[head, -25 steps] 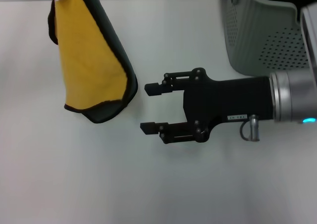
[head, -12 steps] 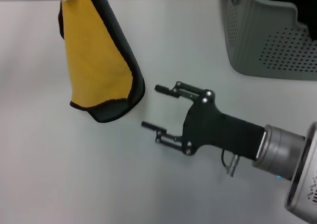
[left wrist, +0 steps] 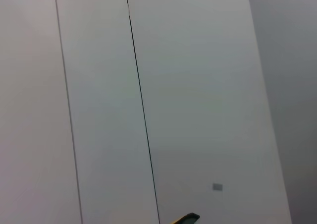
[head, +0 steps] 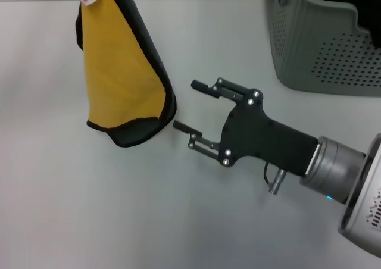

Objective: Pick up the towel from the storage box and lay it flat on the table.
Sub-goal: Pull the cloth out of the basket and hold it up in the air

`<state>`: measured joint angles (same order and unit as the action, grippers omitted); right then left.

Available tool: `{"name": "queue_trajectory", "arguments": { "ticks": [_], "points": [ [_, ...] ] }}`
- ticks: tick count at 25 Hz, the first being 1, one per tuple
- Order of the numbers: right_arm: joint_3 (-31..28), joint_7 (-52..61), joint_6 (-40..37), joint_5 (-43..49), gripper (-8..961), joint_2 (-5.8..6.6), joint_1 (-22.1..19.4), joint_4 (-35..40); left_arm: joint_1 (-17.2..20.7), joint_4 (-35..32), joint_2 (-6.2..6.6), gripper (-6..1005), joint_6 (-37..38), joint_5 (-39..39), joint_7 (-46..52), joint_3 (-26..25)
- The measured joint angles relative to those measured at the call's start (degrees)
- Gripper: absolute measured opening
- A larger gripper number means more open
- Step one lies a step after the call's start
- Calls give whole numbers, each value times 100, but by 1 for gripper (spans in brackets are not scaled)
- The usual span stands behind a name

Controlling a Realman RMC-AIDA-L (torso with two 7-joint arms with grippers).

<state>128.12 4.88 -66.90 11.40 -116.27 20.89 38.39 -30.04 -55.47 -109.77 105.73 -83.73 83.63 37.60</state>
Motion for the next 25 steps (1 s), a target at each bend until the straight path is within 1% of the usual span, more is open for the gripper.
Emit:
{"name": "queue_trajectory", "arguments": {
  "ticks": [4,7,15,22,25],
  "points": [
    [103,292,-98,11,575,0,-24,-118,-6,-5,2,25,1,-4,11,7],
    [135,692,-89,29,575,0,73,-288,-25,-7,-7,25,1,-6,6,10],
    [271,1785,-67,46,574,0,787,-872,-73,-2,-13,26,0,-36,0,85],
    [296,2133,107,55,570,0,1046,-938,-74,1,-25,26,0,-36,2,94],
    [315,2288,155,73,563,0,1150,-944,-127,6,-57,26,0,-46,-2,95]
  ]
}}
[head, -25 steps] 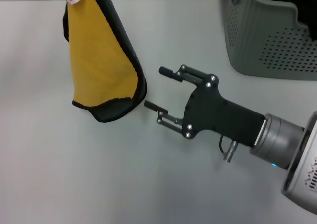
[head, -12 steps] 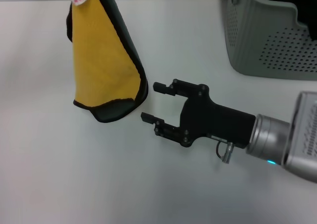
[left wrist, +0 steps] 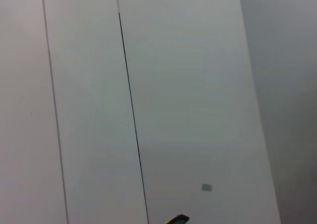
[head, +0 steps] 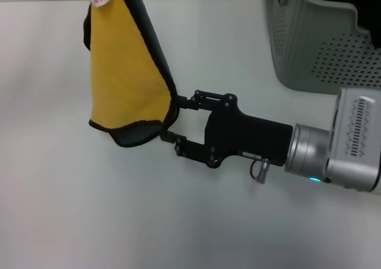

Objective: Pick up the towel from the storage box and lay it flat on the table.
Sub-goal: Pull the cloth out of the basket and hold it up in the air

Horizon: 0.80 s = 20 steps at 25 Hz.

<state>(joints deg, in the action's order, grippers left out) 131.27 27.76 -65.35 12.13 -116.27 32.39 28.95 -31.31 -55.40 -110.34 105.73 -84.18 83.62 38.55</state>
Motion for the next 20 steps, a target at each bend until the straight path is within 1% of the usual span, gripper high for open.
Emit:
{"name": "queue_trajectory", "arguments": {
  "ticks": [4,6,10,16,20],
  "points": [
    [206,245,27,8,556,0,220,-68,-71,4,-41,26,0,-59,-5,28],
    [259,257,74,-5,553,0,243,-47,-70,4,-43,26,0,-66,-6,46],
    [266,260,183,-284,546,1,126,67,-43,4,-50,26,0,-71,-8,50],
    [213,229,137,-507,537,1,37,14,-33,3,-50,27,0,-71,-10,48],
    [228,211,120,-510,365,0,36,14,-33,3,-49,27,0,-73,-12,47]
  ]
}}
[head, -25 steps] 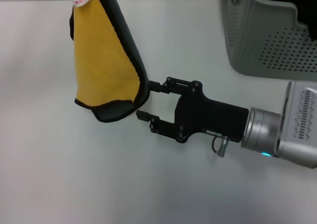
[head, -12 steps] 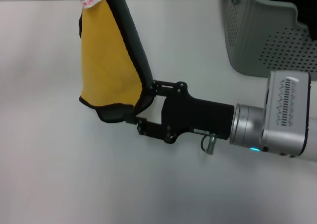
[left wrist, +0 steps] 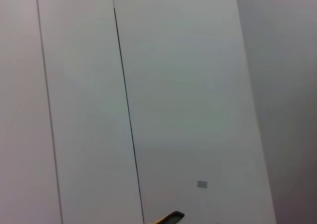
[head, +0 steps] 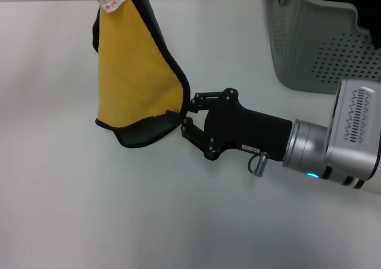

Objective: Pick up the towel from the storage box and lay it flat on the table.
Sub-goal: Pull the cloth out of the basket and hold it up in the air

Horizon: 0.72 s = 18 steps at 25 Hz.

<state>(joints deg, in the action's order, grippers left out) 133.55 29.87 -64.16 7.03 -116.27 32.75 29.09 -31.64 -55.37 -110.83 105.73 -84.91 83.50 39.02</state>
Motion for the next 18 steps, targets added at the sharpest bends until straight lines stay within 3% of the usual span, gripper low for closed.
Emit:
{"name": "queue_trajectory", "arguments": {
  "ticks": [6,9,12,18],
  "points": [
    [-28,-15,-183,-5,111,0,-126,11,32,0,4,27,0,0,5,0],
    [-89,15,-439,-6,56,2,-217,17,96,-7,29,27,0,0,42,0],
    [-296,300,-1080,22,1,92,-372,18,189,-56,61,27,15,0,143,0],
    [-1383,1731,-2340,385,4,712,-594,309,227,-399,101,27,138,1,471,-29]
  ]
}}
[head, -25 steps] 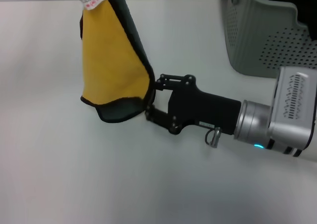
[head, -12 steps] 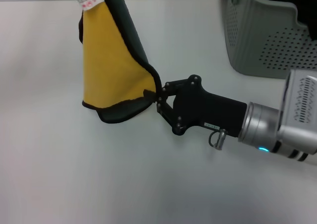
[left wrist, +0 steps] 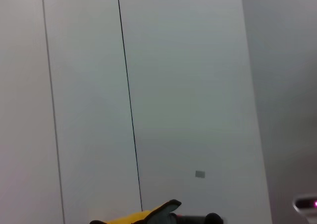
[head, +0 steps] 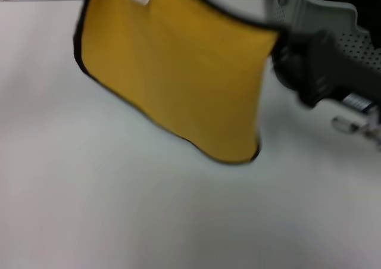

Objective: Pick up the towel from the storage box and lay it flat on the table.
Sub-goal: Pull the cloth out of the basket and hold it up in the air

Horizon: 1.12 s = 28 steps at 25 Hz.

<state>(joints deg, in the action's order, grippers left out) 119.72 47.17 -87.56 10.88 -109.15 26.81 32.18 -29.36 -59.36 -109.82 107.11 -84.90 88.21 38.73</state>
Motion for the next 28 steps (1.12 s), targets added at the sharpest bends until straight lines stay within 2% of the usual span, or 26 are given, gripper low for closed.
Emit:
{"name": "queue_trajectory", "arguments": {
  "ticks": [3,6,7,8,10,11,15,18,21,24,27,28],
  "points": [
    [-909,832,-90,732,5,277,-42,456,-9,-167,65,28,3,-26,272,9],
    [-2114,1925,-7,1975,7,391,-44,1058,-31,-251,130,28,3,-154,512,30],
    [-2519,2260,40,2417,7,390,-46,1279,-36,-261,132,28,3,-206,545,32],
    [-3047,2672,125,3044,8,351,-46,1604,-40,-264,134,28,3,-289,566,29],
    [-3684,3237,306,3931,9,261,-49,2102,-25,-261,137,28,2,-375,570,8],
    [-4223,3829,479,4867,9,163,-47,2607,-15,-247,137,28,-6,-395,564,-16],
    [-5410,5391,293,7173,11,3,217,3829,-3,-203,141,28,-36,-403,540,-173],
    [-5854,6210,-296,8091,12,55,608,4257,11,-202,146,28,-36,-404,539,-220],
    [-6104,6760,-1015,8467,14,219,1068,4304,16,-202,143,28,-33,-426,541,-223],
    [-6198,7104,-1527,8700,15,366,1487,4281,16,-192,121,28,-34,-478,540,-222],
    [-6206,7280,-1769,8972,17,425,1719,4301,15,-184,104,28,-36,-561,540,-220],
    [-6211,7445,-1924,9303,17,447,1918,4343,18,-183,99,28,-37,-592,540,-224]
  ]
}}
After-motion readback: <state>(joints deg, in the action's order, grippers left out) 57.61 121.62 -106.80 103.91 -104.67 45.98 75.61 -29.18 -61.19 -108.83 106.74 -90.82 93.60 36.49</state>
